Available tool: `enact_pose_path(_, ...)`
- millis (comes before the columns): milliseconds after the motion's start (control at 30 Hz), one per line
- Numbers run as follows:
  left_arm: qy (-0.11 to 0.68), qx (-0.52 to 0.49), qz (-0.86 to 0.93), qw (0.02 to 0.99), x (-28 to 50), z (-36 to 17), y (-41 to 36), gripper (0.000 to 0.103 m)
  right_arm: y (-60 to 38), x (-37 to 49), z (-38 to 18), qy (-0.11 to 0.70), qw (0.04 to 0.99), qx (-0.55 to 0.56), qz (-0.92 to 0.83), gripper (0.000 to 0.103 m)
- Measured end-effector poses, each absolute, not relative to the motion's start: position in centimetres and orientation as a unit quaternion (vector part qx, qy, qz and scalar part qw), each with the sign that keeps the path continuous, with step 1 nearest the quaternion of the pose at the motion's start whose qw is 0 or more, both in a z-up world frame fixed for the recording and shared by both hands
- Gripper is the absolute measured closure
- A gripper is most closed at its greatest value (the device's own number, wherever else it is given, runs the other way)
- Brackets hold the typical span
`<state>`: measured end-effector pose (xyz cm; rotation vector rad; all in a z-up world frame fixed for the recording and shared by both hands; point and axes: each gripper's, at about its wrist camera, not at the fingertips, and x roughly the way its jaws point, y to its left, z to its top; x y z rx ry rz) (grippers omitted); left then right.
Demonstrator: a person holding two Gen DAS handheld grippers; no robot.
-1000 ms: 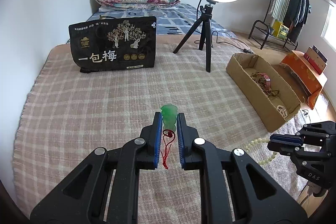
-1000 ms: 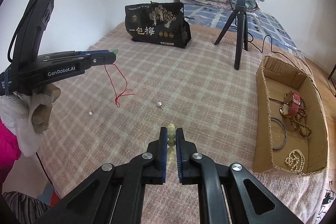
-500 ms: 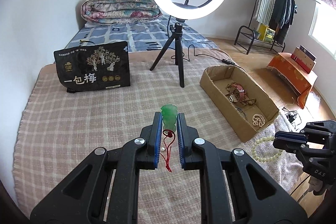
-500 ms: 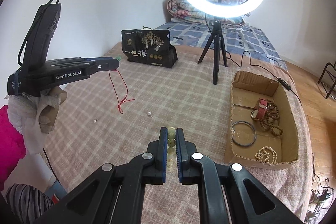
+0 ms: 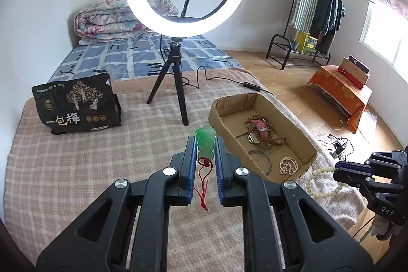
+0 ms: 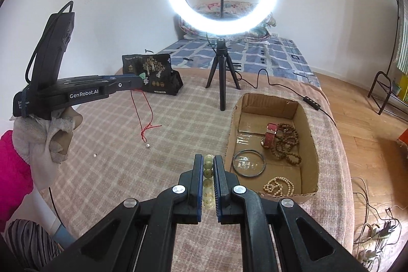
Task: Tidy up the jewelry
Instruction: 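Carry the pendant and cream bracelet over the cardboard box with both tools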
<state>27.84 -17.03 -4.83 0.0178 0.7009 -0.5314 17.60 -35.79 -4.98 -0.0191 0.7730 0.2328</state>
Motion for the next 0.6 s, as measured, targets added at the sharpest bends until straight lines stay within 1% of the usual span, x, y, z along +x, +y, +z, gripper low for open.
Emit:
enact_pose_path(233, 0.333, 0.010, -0.275, 0.902, 29.5, -4.4, -20.8, 0.091, -38.3, 18.3, -5.0, 0.374, 0.922, -0.005, 0.099, 0.098)
enact_pose_path(600, 0.339, 0.026, -0.292, 0.894, 32.6, -5.4, -26.5, 0.091, -40.8, 20.3, -6.0, 0.376, 0.923, 0.003, 0.086, 0.098)
